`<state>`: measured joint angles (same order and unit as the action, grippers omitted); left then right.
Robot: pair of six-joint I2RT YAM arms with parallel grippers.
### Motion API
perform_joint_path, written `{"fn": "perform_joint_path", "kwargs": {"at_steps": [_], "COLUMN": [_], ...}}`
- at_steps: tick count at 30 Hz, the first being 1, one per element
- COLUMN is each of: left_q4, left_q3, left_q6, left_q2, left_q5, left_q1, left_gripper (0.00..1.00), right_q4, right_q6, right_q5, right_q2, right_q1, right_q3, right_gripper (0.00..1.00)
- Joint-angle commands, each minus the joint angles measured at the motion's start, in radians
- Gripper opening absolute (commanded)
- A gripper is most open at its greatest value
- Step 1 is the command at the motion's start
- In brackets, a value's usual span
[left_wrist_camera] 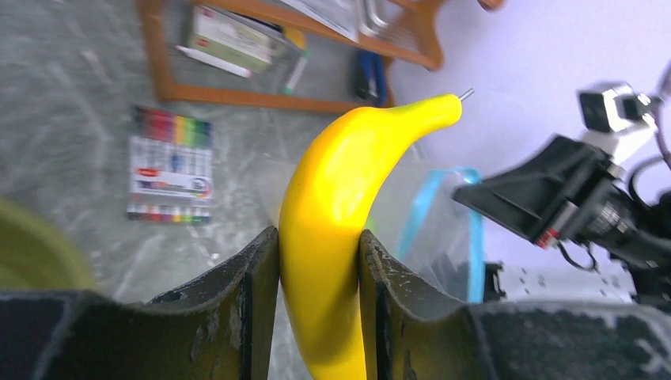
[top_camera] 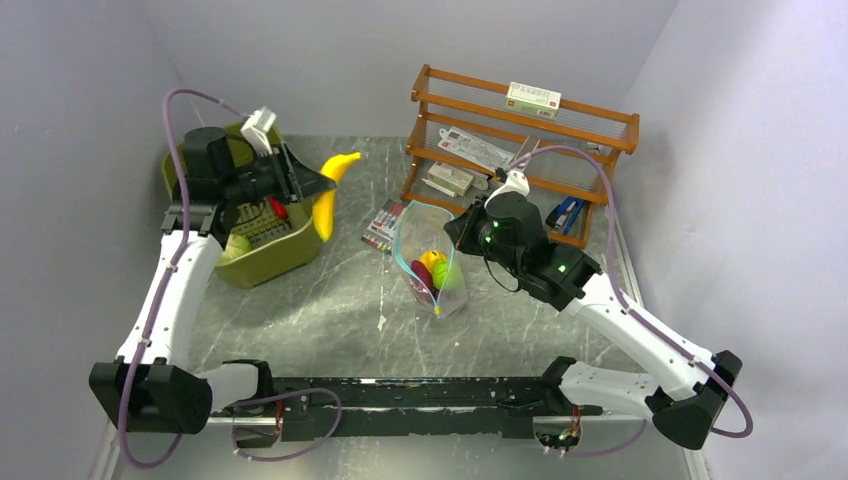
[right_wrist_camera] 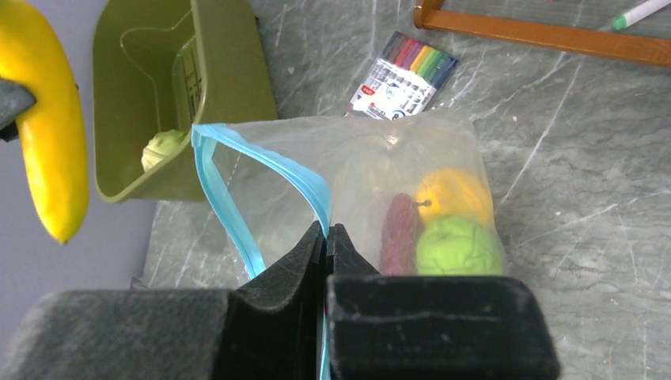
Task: Place the food in the zip-top bag and seal the zipper
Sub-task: Place the fake fruit in the zipper food storage bag.
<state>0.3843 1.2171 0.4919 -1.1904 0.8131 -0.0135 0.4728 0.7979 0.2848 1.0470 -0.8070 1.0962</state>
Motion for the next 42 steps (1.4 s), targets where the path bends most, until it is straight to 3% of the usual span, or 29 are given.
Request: {"fn": "perform_joint_path", "kwargs": {"at_steps": [1, 6, 14, 20, 33, 42], "left_q4": [-0.064, -0.079, -0.444, -0.248, -0.042, 0.006], "left_q3": [-0.014, -0.045, -0.268, -0.196, -0.103, -0.067], "left_q6": [0.044, 0.074, 0.337, 0.231, 0.189, 0.194], "left_q2": [0.002, 0.018, 0.049, -0.007, -0.092, -0.128], "left_q5": [0.099, 0.113, 0.169, 0.082, -0.124, -0.195], "left_q1": [-0.118, -0.225, -0.377, -0.429, -0.45, -0.457], "left_gripper": [0.25, 0.27, 0.28, 0.28, 0.3, 0.32], "right_q4": [-0.029, -0.057, -0.129, -0.138, -0.219, -0.314], "right_q6": [0.016, 0.029, 0.034, 0.04, 0.041, 0.059], "right_q5": [0.025, 0.035, -0.003, 0.0, -0.077, -0.156], "right_q2": [0.008, 0.016, 0.018, 0.008, 0.001, 0.004], "right_q1": [-0.001, 0.0, 0.0, 0.0, 0.0, 0.0], "right_q3": [0.015, 0.003, -0.022, -0.036, -0.078, -0.132], "right_gripper": [0.0, 0.0, 0.0, 0.0, 0.0, 0.0]}}
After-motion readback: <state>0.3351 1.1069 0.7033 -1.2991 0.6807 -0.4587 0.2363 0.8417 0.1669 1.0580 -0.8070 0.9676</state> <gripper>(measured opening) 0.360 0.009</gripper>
